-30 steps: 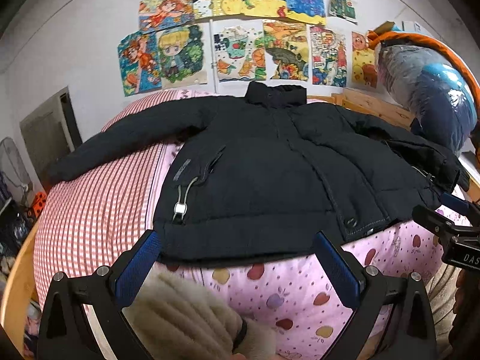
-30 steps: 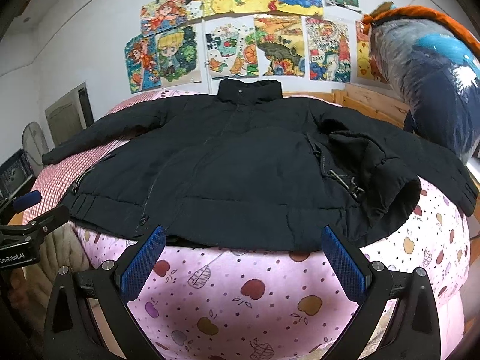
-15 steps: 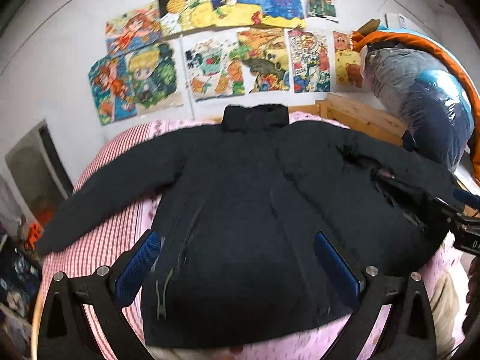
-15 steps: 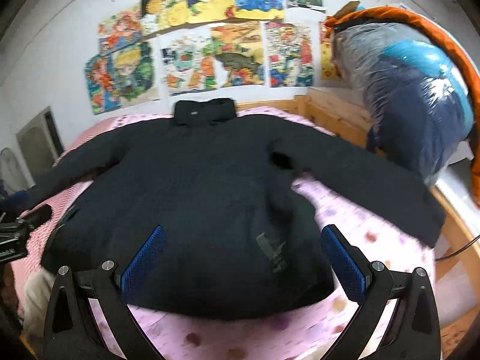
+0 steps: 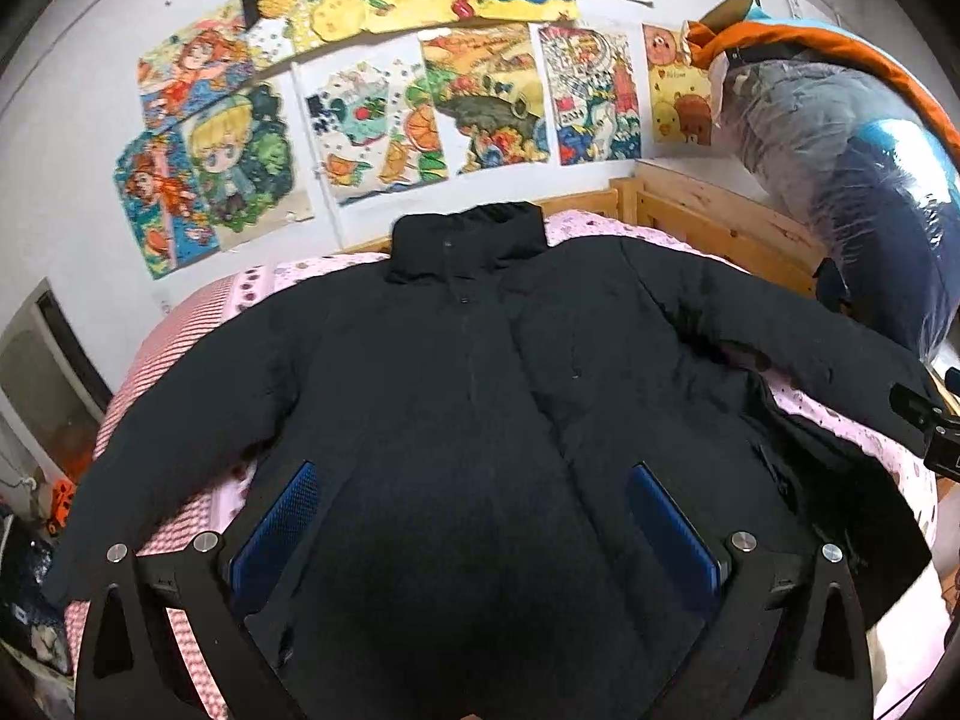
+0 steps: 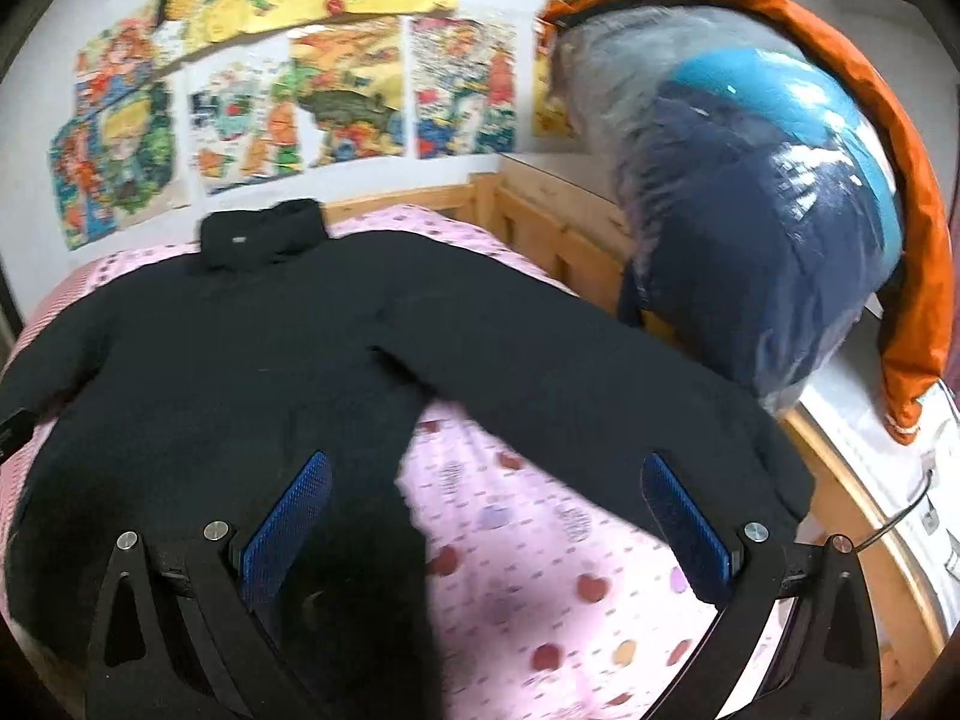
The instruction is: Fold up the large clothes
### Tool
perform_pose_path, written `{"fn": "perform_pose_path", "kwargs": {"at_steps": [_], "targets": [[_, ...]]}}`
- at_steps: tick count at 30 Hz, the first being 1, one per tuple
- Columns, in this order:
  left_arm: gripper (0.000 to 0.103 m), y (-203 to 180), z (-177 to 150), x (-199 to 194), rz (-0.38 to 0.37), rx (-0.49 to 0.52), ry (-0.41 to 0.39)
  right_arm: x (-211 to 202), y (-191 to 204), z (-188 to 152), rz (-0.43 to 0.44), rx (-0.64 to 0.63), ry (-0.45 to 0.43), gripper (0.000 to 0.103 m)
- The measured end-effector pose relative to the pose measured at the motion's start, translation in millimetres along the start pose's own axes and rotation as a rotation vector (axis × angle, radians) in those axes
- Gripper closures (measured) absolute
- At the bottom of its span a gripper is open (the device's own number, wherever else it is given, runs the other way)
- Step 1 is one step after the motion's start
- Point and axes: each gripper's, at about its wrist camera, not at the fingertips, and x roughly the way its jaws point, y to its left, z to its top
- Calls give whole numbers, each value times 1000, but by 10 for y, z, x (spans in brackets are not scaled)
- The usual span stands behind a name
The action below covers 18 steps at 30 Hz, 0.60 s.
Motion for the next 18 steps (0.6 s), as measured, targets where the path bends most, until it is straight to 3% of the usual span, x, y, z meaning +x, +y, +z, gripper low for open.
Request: {"fn": "perform_pose_path", "kwargs": {"at_steps": [2,8,18], "targets": [[0,-69,95,165,-22,-1,15,164,-108,28,-57,3,22,1],[0,-238,303,507,-58,-39,10,575,-310,23,-121,-4,58,1],[0,-499,593,888,-86,-61,29,832,-473,18,-113,29,60,1]]}}
